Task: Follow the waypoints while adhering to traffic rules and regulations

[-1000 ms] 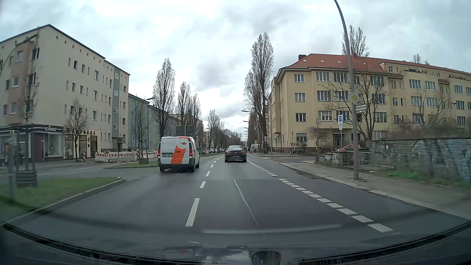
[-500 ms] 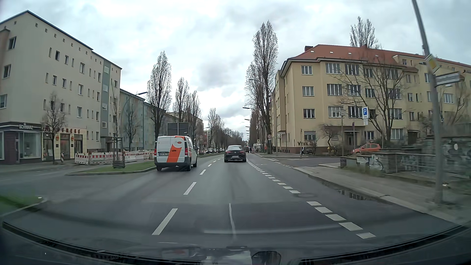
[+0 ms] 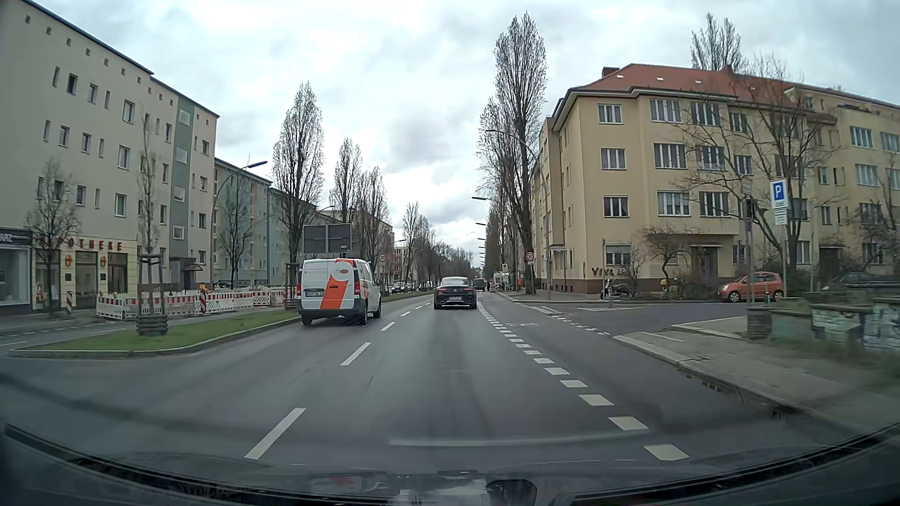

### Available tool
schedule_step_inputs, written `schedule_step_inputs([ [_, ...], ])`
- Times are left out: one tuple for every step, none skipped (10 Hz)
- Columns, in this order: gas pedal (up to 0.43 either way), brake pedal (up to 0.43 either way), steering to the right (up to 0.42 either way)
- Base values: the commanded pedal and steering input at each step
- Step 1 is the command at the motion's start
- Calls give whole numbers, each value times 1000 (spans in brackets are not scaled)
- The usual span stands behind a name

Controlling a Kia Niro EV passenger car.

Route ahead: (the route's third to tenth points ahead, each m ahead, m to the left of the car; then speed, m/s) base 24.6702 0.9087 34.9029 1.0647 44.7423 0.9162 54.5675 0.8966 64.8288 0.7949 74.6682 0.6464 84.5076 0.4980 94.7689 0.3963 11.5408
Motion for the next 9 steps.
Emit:
schedule_step_inputs([
  [47, 12, -15],
  [20, 12, -14],
  [8, 12, -14],
  [0, 12, -13],
  [0, 12, -9],
  [0, 12, -7],
  [0, 12, -6],
  [0, 12, -4],
  [0, 12, -1],
])
